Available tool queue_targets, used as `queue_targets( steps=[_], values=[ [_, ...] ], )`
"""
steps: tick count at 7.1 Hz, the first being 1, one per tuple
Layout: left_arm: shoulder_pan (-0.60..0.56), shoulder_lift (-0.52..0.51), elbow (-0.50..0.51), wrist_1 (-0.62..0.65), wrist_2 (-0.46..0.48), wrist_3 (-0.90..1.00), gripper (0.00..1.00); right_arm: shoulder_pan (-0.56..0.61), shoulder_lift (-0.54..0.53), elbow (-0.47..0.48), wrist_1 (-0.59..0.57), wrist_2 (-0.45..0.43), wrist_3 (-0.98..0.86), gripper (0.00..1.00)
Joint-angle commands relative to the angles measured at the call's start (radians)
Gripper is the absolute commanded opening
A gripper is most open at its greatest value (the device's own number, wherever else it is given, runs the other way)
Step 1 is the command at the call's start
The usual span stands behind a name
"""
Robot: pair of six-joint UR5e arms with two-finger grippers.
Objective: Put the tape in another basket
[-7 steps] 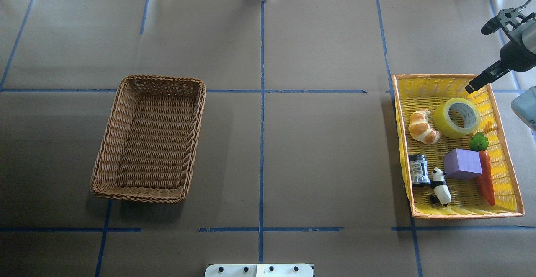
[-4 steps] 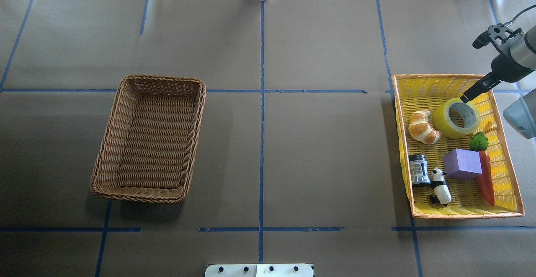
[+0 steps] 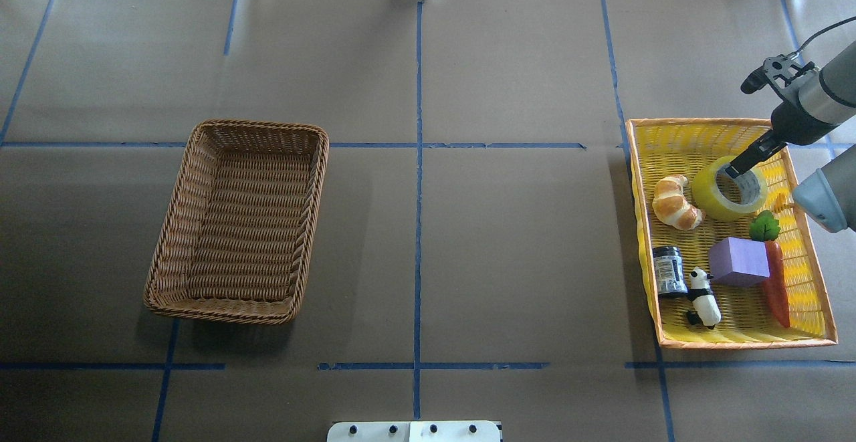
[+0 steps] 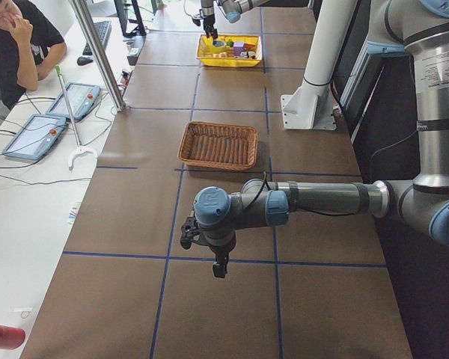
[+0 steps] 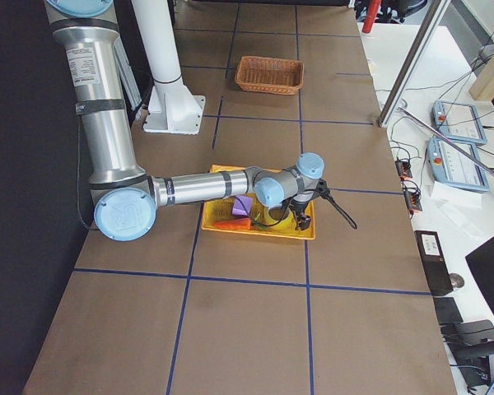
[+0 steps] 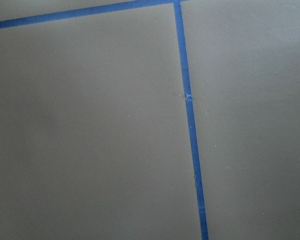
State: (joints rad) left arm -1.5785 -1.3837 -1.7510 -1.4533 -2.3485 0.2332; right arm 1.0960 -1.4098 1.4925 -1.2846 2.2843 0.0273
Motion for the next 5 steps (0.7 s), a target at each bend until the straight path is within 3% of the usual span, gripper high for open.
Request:
queue_targets(
  steps=[1,2,3,4,5],
  values=[
    [0.000,0.000,0.005,-0.001,0.000,0.000,1.00,-0.013,-0.003,-0.001,0.001,0.000,-0.006,0.99],
    [0.000,0.000,0.008,-0.001,0.000,0.000,1.00,-0.015,-0.005,-0.001,0.001,-0.015,-0.007,0.93],
    [0.000,0.000,0.013,-0.002,0.000,0.000,1.00,-0.021,-0.005,0.000,0.001,-0.046,-0.009,0.57],
    [0.000,0.000,0.013,-0.002,0.000,0.000,1.00,-0.028,-0.003,-0.003,-0.001,-0.055,-0.009,0.28],
    [0.000,0.000,0.012,-0.002,0.000,0.000,1.00,-0.030,-0.003,-0.003,-0.001,-0.054,-0.013,0.11]
  ],
)
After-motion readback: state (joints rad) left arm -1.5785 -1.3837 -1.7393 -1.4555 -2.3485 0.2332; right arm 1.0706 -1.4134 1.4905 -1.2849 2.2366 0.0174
